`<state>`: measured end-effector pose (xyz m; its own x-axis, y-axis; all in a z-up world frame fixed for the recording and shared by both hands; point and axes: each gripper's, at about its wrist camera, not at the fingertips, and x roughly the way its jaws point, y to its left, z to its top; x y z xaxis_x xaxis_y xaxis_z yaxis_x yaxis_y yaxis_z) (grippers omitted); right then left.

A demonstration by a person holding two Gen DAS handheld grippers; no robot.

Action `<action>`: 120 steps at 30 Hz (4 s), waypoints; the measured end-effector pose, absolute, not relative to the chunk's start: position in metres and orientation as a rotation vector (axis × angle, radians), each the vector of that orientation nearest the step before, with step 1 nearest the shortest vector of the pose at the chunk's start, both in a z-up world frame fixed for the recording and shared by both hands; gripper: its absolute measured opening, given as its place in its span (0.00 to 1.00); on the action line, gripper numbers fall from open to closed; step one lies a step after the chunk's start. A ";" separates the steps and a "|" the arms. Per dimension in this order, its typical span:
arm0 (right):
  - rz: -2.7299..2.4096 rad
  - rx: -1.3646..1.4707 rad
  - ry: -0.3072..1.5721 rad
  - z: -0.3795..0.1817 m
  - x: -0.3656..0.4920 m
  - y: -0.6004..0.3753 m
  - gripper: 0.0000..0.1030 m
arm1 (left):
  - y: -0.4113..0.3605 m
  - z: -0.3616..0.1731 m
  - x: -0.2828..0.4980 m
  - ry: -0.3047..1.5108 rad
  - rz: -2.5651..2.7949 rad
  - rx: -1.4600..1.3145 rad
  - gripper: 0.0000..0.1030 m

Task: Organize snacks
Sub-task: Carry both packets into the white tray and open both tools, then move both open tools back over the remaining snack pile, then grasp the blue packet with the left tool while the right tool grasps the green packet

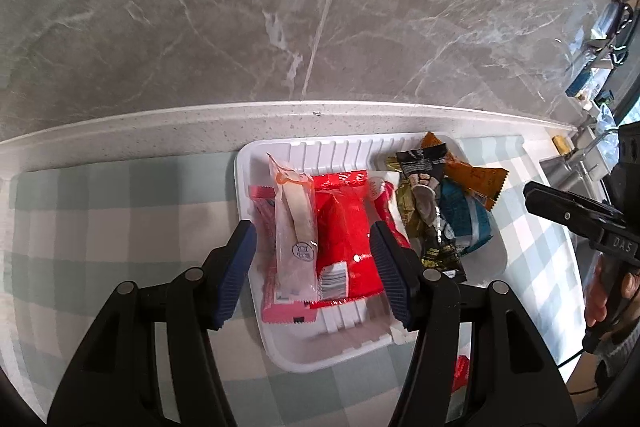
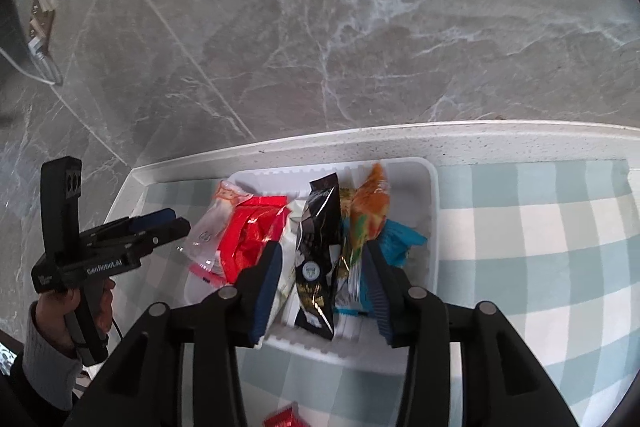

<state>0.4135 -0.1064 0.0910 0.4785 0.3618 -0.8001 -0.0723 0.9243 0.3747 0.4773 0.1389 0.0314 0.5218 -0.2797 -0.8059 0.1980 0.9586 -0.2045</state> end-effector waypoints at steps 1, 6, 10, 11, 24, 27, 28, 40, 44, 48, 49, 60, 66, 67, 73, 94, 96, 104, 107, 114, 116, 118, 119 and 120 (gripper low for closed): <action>0.271 0.303 1.040 0.093 0.409 -0.106 0.45 | 0.139 0.035 0.473 0.975 -0.286 -0.090 0.55; 0.283 0.289 1.038 0.100 0.379 -0.105 0.46 | 0.134 0.051 0.445 0.947 -0.290 -0.078 0.55; 0.289 0.280 1.055 0.098 0.354 -0.105 0.46 | 0.126 0.058 0.421 0.941 -0.309 -0.064 0.55; 0.289 0.276 1.060 0.098 0.348 -0.104 0.46 | 0.123 0.058 0.413 0.941 -0.314 -0.061 0.55; 0.313 0.281 1.100 0.092 0.281 -0.090 0.47 | 0.096 0.050 0.333 0.987 -0.368 -0.026 0.55; 0.321 0.274 1.110 0.090 0.269 -0.085 0.47 | 0.090 0.047 0.317 0.997 -0.377 -0.018 0.55; 0.324 0.274 1.114 0.089 0.267 -0.084 0.47 | 0.088 0.045 0.311 1.000 -0.380 -0.014 0.55; 0.335 0.241 1.137 0.084 0.239 -0.075 0.53 | 0.073 0.028 0.263 1.053 -0.407 -0.005 0.55; 0.341 0.235 1.143 0.083 0.232 -0.073 0.53 | 0.068 0.019 0.248 1.079 -0.416 -0.001 0.55; 0.347 0.232 1.149 0.082 0.225 -0.071 0.53 | 0.063 0.010 0.233 1.102 -0.422 0.003 0.55; 0.349 0.229 1.150 0.081 0.223 -0.071 0.53 | 0.063 0.009 0.233 1.106 -0.424 0.002 0.55; 0.362 0.206 1.156 0.080 0.206 -0.070 0.53 | 0.050 -0.008 0.205 1.166 -0.433 -0.004 0.55; 0.362 0.212 1.163 0.077 0.201 -0.073 0.53 | 0.042 -0.019 0.194 1.208 -0.448 -0.001 0.55; 0.363 0.211 1.164 0.076 0.200 -0.073 0.53 | 0.042 -0.022 0.191 1.218 -0.450 -0.006 0.55; 0.371 0.181 1.171 0.071 0.198 -0.071 0.53 | 0.039 -0.035 0.184 1.264 -0.451 -0.034 0.56; 0.491 -0.223 1.191 0.034 0.218 -0.031 0.57 | 0.021 -0.058 0.182 1.366 -0.424 -0.198 0.59; 0.497 -0.249 1.193 0.031 0.218 -0.029 0.57 | 0.019 -0.058 0.181 1.362 -0.421 -0.187 0.59; 0.532 -0.298 1.176 0.030 0.215 -0.024 0.47 | 0.014 -0.058 0.180 1.353 -0.423 -0.146 0.60; 0.541 -0.311 1.168 0.031 0.213 -0.022 0.38 | 0.008 -0.056 0.179 1.347 -0.437 -0.104 0.60; 0.565 -0.237 1.176 0.035 0.208 -0.030 0.16 | 0.002 -0.057 0.176 1.318 -0.480 -0.060 0.49; 0.566 -0.212 1.181 0.035 0.206 -0.033 0.12 | 0.003 -0.055 0.175 1.305 -0.513 -0.076 0.39; 0.568 -0.163 1.192 0.036 0.205 -0.039 0.07 | 0.002 -0.053 0.172 1.293 -0.524 -0.072 0.35; 0.570 -0.141 1.196 0.036 0.205 -0.041 0.07 | 0.002 -0.052 0.171 1.287 -0.529 -0.072 0.33; 0.568 -0.116 1.196 0.037 0.204 -0.045 0.07 | 0.003 -0.051 0.168 1.284 -0.533 -0.069 0.32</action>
<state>0.2036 -0.0447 0.0368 0.2452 0.3552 -0.9021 -0.4748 0.8552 0.2077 0.1685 0.0030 -0.0512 0.1799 -0.4146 -0.8920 0.3390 0.8774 -0.3395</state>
